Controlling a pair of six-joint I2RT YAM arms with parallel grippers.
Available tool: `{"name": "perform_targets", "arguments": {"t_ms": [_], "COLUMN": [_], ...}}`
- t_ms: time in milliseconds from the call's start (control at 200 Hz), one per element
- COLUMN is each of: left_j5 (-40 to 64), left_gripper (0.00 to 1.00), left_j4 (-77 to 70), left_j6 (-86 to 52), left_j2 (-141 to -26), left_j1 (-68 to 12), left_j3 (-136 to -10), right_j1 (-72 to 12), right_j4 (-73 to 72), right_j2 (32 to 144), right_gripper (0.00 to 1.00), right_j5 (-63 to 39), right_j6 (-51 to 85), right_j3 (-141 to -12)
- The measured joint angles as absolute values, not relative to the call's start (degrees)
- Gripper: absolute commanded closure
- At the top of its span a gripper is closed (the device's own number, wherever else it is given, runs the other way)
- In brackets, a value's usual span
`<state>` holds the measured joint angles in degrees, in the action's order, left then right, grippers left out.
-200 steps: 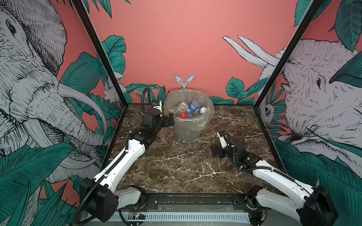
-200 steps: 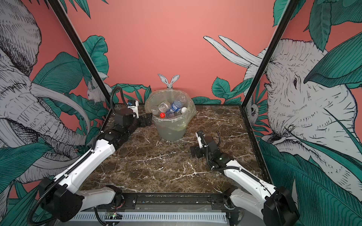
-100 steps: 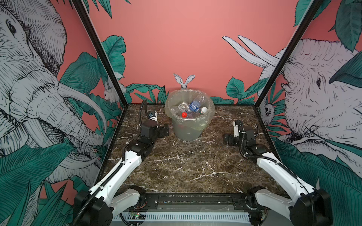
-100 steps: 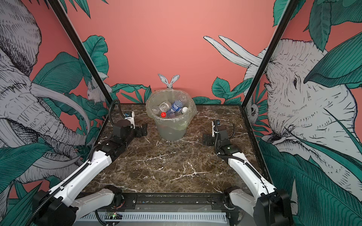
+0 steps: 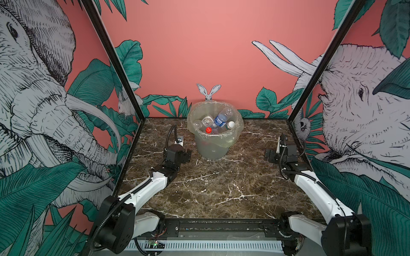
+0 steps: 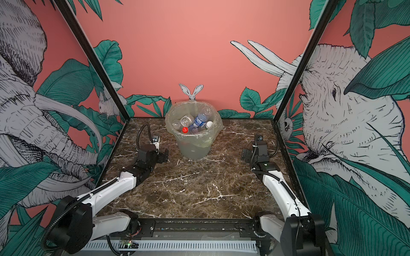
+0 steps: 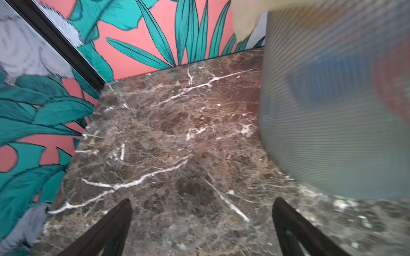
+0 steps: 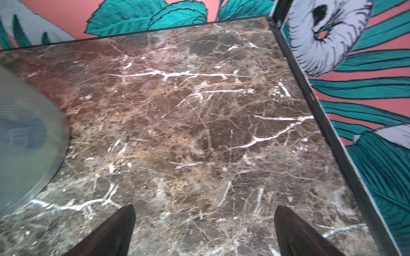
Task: Throw the plastic bottles in the bin
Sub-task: Reset both arms
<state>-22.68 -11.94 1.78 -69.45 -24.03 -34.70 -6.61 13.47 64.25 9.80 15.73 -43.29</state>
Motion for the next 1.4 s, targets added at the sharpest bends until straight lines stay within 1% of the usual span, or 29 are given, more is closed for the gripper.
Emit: {"name": "perform_targets", "arguments": {"t_ms": [155,245,335,625,910,1050,1225,1401], "left_j5": [-22.61,-19.75,-16.75,-9.02,-7.55,-7.35,-5.19,0.71], "left_gripper": [0.00,0.00,0.00,0.00,0.00,0.00,0.00,0.00], "left_j4": [-22.06,-27.29,-28.86,-29.91,-31.03,-34.35,-36.84,-41.34], "left_j6": [5.61,5.98,6.96,8.88,10.33,10.46,11.42,9.80], "left_j2": [-72.49,-75.50,-78.15,-78.50,-74.70,-77.78,-81.38,-83.92], "left_j1": [-19.49,-15.05,-12.45,-11.07,-11.03,-10.35,-8.58,-2.87], "left_j3": [-32.16,-30.83,-30.61,-30.70,-27.81,-25.08,-24.64,-24.64], "right_j1": [-4.91,-4.60,-4.58,-4.54,-4.54,-4.54,-4.54,-4.54], "right_j4": [11.14,8.08,5.41,-1.04,-6.74,-10.33,-15.25,-21.89], "right_j2": [65.89,66.04,66.02,66.32,67.46,68.55,70.83,75.02], "right_gripper": [0.00,0.00,0.00,0.00,0.00,0.00,0.01,0.00], "right_j5": [10.24,10.74,11.40,13.74,15.90,16.12,15.90,15.49], "right_j6": [14.74,13.67,12.47,9.37,6.59,4.95,3.31,2.31], "right_j3": [-42.85,-40.80,-38.22,-33.78,-32.12,-30.70,-28.16,-27.09]}}
